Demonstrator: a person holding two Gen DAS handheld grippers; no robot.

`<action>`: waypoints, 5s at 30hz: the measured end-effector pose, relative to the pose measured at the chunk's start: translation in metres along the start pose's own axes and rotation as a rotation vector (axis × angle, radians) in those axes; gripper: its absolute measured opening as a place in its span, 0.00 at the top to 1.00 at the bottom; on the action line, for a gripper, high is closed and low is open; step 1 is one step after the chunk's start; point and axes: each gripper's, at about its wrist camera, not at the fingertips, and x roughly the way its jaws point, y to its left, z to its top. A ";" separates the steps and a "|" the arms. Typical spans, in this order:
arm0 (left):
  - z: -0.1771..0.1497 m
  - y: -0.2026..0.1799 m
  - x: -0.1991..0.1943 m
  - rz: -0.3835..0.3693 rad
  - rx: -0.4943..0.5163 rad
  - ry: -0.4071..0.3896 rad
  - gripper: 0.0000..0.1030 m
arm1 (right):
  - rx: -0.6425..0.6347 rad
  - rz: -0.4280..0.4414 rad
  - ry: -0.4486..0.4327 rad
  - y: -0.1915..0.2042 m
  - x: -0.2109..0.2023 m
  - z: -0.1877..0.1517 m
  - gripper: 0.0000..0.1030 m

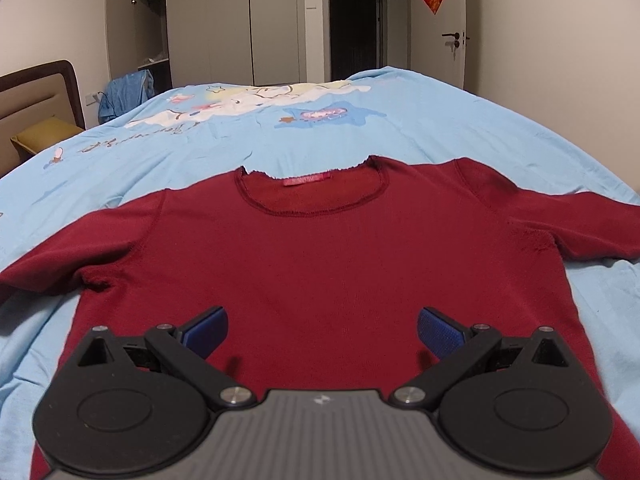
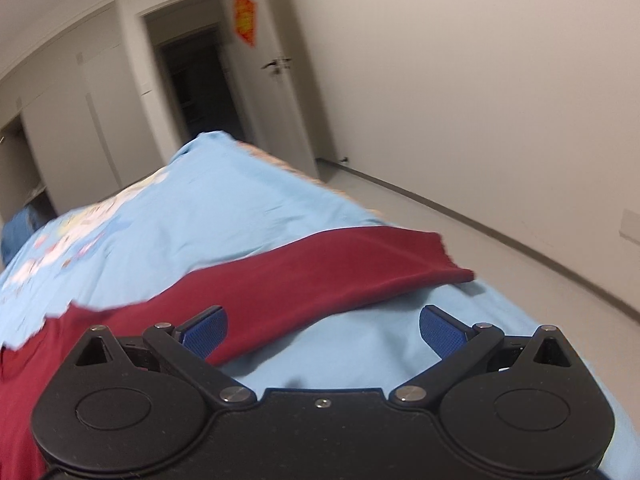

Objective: Fold small clothes
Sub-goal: 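Move the right gripper to a sleeve cuff and close on it, then lift the held cuff and carry it across the sweater body, then lower the sleeve onto the chest and open the right gripper, then grasp the other sleeve cuff with the left gripper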

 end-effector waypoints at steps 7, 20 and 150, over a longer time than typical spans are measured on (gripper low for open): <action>0.001 -0.002 0.014 0.003 -0.002 0.034 0.00 | 0.186 -0.029 0.042 -0.032 0.036 0.008 0.16; 0.027 0.008 0.010 0.042 -0.018 0.027 0.00 | 0.220 -0.170 -0.042 -0.029 0.054 0.035 0.94; 0.001 0.175 -0.042 0.160 -0.324 0.028 0.00 | -0.668 0.410 0.022 0.207 -0.086 -0.110 0.13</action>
